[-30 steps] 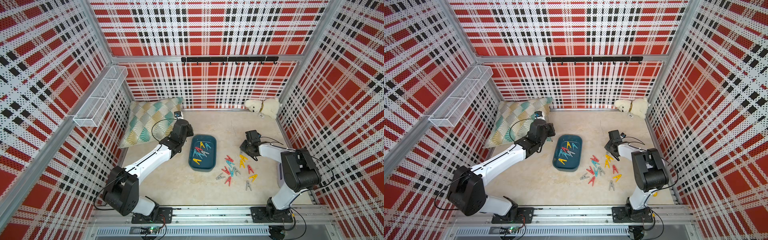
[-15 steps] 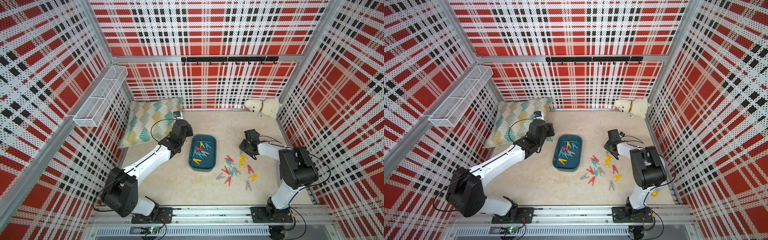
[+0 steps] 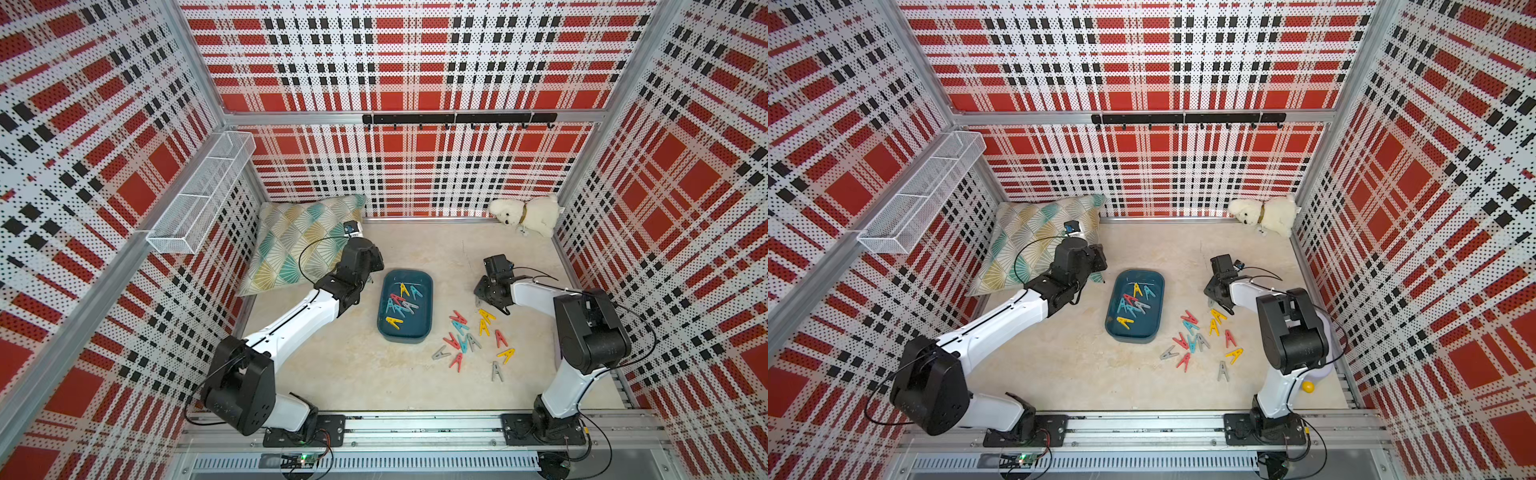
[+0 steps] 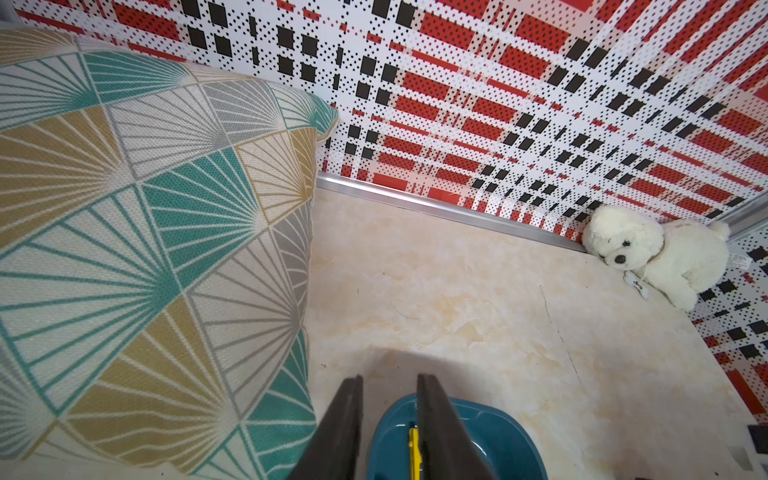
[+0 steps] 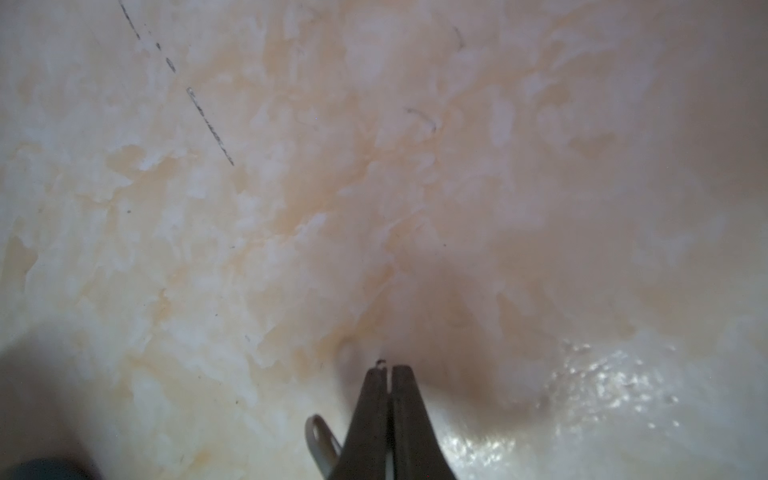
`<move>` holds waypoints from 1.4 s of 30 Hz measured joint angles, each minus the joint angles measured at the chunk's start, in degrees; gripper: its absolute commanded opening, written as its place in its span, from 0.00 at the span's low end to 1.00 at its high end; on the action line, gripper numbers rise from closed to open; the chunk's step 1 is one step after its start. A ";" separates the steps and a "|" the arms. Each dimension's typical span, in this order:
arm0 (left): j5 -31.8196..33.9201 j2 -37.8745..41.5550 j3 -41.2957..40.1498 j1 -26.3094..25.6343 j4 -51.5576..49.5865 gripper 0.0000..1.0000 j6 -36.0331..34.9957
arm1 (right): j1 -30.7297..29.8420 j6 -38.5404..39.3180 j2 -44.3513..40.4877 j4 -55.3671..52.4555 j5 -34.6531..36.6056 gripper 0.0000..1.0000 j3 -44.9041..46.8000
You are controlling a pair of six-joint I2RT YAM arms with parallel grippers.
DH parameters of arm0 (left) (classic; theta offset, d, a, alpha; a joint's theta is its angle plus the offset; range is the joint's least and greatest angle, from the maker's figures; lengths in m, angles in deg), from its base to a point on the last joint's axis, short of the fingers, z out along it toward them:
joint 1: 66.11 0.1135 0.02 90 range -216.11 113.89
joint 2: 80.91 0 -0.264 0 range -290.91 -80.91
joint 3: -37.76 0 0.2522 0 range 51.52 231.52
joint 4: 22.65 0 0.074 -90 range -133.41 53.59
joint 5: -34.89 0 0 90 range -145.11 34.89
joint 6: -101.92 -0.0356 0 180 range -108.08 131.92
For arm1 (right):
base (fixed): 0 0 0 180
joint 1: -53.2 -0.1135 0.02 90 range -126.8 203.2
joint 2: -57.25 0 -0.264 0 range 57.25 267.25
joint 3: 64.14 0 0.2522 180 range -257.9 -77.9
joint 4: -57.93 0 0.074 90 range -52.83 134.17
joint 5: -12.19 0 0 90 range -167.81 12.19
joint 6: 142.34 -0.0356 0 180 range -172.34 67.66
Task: Put the clothespins into the storage box
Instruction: Pick up the clothespin from the center of the board, then place the clothespin in the storage box.
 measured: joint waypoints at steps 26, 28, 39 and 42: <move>0.11 5.11 -4.52 5.90 -0.72 0.29 2.12 | -35.78 18.91 8.44 -14.45 5.44 0.05 -29.83; 0.11 6.10 -4.55 6.16 -0.68 0.29 2.21 | -37.09 20.33 10.51 -16.15 5.60 0.05 -29.79; 0.07 6.82 -4.55 6.45 -0.87 0.29 2.99 | -39.36 24.39 12.52 -20.96 6.21 0.05 -27.47; 0.07 6.82 -4.55 6.43 -0.94 0.29 3.06 | -39.36 24.65 12.96 -20.94 6.45 0.05 -26.53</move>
